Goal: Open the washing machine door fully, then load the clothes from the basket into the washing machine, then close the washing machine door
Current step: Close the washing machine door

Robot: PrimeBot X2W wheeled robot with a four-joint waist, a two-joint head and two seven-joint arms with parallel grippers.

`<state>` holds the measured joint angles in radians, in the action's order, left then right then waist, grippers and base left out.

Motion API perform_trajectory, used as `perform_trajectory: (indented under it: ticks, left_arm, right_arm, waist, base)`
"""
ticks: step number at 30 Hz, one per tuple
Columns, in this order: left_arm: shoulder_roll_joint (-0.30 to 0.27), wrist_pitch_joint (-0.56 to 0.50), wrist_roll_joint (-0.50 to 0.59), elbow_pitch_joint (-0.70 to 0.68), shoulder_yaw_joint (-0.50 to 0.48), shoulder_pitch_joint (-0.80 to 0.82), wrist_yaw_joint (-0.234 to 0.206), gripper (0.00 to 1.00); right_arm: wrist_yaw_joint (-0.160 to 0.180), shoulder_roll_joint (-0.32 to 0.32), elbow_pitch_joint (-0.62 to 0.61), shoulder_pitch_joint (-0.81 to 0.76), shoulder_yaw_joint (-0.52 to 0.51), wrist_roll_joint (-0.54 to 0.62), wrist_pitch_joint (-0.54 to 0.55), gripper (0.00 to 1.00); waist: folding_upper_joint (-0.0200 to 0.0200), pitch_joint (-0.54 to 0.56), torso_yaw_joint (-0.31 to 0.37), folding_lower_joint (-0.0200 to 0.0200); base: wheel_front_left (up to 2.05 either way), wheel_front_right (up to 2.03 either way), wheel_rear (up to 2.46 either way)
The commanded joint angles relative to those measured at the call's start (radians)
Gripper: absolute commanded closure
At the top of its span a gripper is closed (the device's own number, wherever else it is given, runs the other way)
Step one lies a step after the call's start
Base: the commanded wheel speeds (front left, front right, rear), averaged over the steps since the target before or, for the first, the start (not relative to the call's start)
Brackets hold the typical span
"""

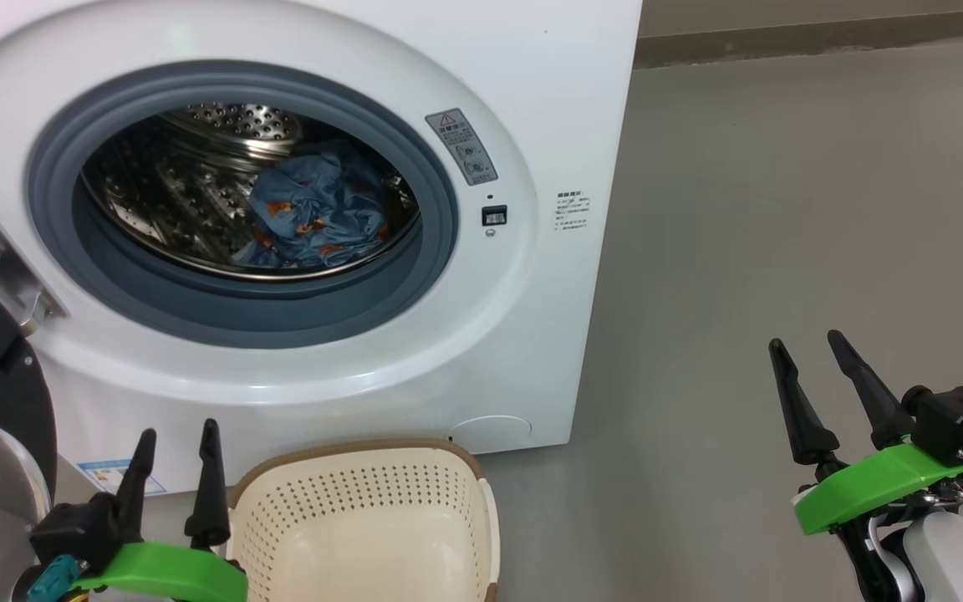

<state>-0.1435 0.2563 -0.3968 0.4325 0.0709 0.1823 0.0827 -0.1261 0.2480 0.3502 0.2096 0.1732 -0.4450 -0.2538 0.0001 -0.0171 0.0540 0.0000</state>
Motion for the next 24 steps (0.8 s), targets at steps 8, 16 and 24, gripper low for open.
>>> perform_trajectory:
  ticks: [8,16,24]
  left_arm:
    - [-0.029,0.005,-0.008,-0.035,-0.034,0.034,-0.006,0.00]
    - [-0.028,0.005,-0.011,-0.035,-0.035,0.031,-0.008,0.00]
    - [-0.025,0.005,-0.017,-0.039,-0.036,0.030,-0.007,0.00]
  right_arm:
    - [-0.005,0.005,-0.021,0.008,0.017,-0.012,-0.008,0.00]
    - [-0.005,0.002,-0.017,0.007,0.015,-0.013,-0.008,0.00]
    - [-0.005,0.004,-0.019,0.006,0.015,-0.014,-0.008,0.00]
  waist:
    - [-0.0001,-0.007,0.000,0.0000]
    - [-0.0001,-0.001,0.003,0.0000]
    - [-0.0001,-0.004,0.001,0.0000]
  base:
    - [0.00,0.00,0.00]
    - [0.00,0.00,0.00]
    - [-0.03,0.03,0.00]
